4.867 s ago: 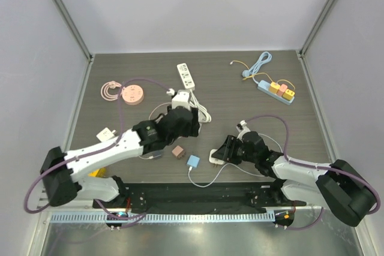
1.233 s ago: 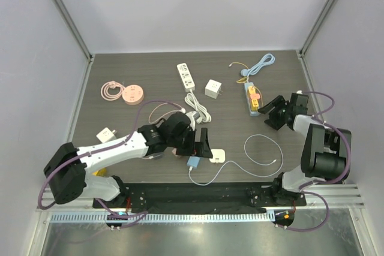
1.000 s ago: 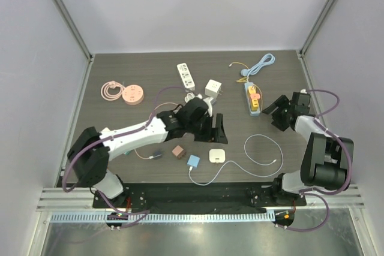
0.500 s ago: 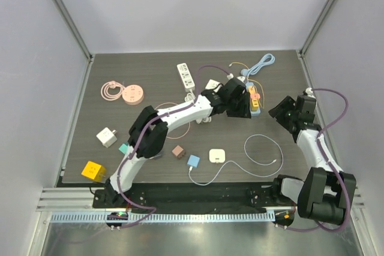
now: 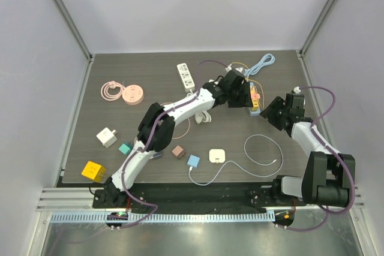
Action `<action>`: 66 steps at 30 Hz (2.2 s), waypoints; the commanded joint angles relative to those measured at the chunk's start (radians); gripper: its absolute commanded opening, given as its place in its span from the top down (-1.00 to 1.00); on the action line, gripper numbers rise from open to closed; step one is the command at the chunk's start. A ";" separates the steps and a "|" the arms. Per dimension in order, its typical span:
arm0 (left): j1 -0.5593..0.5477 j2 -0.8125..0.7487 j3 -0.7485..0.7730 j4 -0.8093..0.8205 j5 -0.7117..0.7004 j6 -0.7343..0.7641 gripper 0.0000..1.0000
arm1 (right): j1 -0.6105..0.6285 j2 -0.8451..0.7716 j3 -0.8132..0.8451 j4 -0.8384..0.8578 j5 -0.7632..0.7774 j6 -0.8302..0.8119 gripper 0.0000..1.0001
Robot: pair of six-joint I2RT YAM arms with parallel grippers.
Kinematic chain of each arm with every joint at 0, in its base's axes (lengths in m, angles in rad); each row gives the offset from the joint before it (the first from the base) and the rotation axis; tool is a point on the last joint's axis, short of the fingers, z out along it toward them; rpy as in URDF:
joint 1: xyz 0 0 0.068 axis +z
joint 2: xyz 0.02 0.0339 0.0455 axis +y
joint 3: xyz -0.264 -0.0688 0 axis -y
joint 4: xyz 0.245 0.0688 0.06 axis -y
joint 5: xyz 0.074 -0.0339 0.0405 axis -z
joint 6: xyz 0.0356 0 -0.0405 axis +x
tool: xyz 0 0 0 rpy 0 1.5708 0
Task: Pull the plug off the socket
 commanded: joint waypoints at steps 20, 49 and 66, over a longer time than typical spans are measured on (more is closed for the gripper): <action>-0.058 0.210 0.258 0.029 -0.146 -0.001 -0.35 | -0.025 -0.083 -0.042 -0.017 0.072 0.028 -0.19; -0.005 0.158 0.183 0.043 -0.135 0.030 0.88 | -0.039 0.087 0.016 0.049 -0.100 -0.011 -0.32; 0.006 -0.180 -0.408 0.218 0.144 0.005 1.00 | -0.027 -0.019 -0.099 0.201 -0.292 0.038 -0.37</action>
